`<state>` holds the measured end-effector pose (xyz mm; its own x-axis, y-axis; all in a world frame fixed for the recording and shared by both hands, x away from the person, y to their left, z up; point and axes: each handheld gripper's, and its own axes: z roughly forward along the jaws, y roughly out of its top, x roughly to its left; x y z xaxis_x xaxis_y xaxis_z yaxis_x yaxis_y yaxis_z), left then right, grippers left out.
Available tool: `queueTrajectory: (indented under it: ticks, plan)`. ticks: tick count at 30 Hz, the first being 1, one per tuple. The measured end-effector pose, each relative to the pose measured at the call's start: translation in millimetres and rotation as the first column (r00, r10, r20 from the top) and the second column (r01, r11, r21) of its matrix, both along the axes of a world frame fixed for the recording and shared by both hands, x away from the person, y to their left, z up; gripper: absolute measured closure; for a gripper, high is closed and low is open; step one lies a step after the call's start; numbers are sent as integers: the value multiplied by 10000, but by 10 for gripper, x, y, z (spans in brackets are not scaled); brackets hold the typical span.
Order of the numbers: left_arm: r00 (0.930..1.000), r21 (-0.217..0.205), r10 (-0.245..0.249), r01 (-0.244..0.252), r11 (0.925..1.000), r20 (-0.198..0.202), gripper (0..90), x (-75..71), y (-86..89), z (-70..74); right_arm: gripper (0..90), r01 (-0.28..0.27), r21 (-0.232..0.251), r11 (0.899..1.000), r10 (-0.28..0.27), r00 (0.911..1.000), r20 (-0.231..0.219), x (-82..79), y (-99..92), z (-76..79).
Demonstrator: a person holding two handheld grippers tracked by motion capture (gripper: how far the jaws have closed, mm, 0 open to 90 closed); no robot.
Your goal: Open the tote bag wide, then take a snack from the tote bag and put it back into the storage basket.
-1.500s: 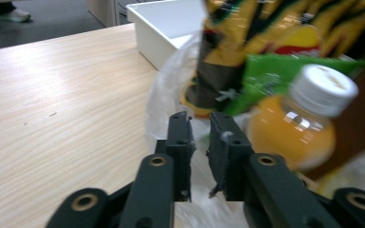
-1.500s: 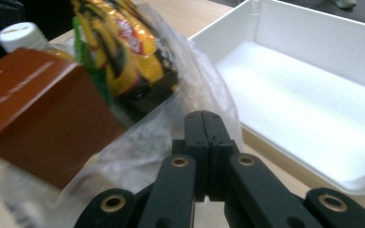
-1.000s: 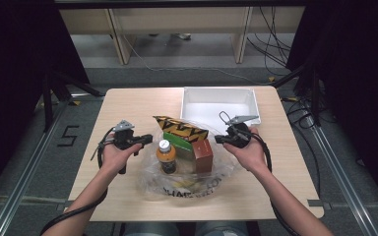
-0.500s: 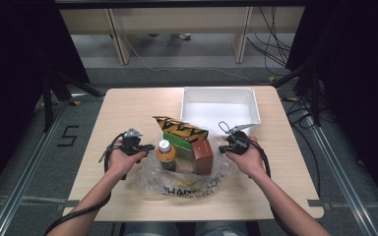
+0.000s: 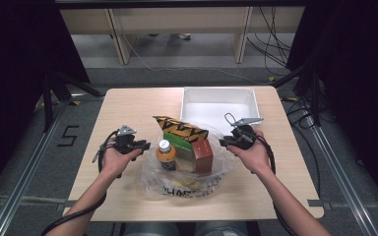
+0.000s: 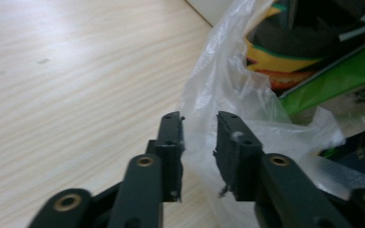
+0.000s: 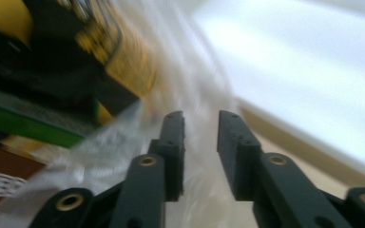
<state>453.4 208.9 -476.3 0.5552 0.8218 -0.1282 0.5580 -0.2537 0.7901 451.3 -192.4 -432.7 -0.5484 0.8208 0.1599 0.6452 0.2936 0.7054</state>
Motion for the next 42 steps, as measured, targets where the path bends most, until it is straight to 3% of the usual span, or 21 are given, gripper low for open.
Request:
queueTrajectory:
  ticks: [1,3,6,7,10,12,14,15,16,17,18,22,26,27,30,34,35,36,37,40,42]
  plan:
    - [9999,-2,102,-102,9999,115,641,-16,16,28,664,-91,78,9999,86,9982,598,3,-14,26]
    - [9990,-142,349,-345,9993,282,564,-62,45,83,621,-185,338,9993,165,9982,577,-34,-16,132]
    - [9932,-584,842,-796,9951,805,448,-180,97,159,578,-527,153,9985,507,9925,1109,-57,-30,211]
    - [9918,-656,925,-868,9941,886,420,-225,126,182,570,-410,198,9990,388,9945,976,-77,-23,246]
    - [9878,-850,1145,-1058,9908,1054,382,-364,217,225,541,-529,370,9979,471,9888,1417,-89,-11,299]
    - [9860,-959,1283,-1182,9883,1070,369,-461,274,229,535,-300,614,9977,213,9903,1373,-126,-2,357]
    - [9849,-1017,1344,-1234,9871,1094,365,-531,308,211,534,-512,653,9965,395,9849,1686,-127,-3,376]
    - [9853,-1003,1326,-1219,9875,1076,365,-552,316,197,536,-351,841,9958,217,9876,1552,-156,17,393]
    - [9854,-992,1344,-1242,9873,1040,366,-561,317,188,539,-456,771,9960,333,9875,1541,-171,16,408]
    - [9854,-1007,1363,-1261,9869,1017,368,-563,316,174,541,-466,818,9956,307,9821,1858,-166,27,394]
    - [9853,-957,1378,-1282,9871,1013,368,-560,309,169,547,-565,760,9955,443,9873,1527,-185,26,417]
    - [9836,-900,1359,-1257,9880,1182,366,-537,262,176,569,-872,376,9955,774,9747,2098,-181,35,412]
    - [9802,-838,1515,-1415,9864,1277,368,-549,261,166,585,-903,514,9946,790,9783,1916,-195,15,454]
    - [9802,-818,1547,-1453,9860,1234,369,-551,263,159,586,-882,332,9955,791,9731,2162,-191,2,455]
    - [9798,-784,1619,-1533,9851,1178,371,-550,265,134,586,-738,544,9958,631,9821,1774,-219,15,480]
    - [9795,-790,1641,-1555,9847,1173,376,-548,241,114,584,-816,273,9963,736,9722,2223,-181,28,465]
    - [9798,-767,1621,-1538,9851,1174,376,-550,236,112,580,-823,391,9958,734,9787,1919,-193,47,473]
    - [9804,-801,1595,-1509,9853,1154,376,-550,229,110,577,-973,321,9947,883,9727,2146,-170,50,472]
    - [9804,-741,1581,-1501,9859,1178,375,-552,227,111,572,-797,425,9959,701,9788,1927,-192,73,486]
    - [9796,-742,1592,-1509,9858,1229,375,-554,218,119,564,-1187,254,9926,1100,9680,2256,-164,83,507]
    - [9784,-768,1659,-1573,9846,1230,375,-545,208,123,562,-890,611,9942,756,9782,1934,-191,110,520]
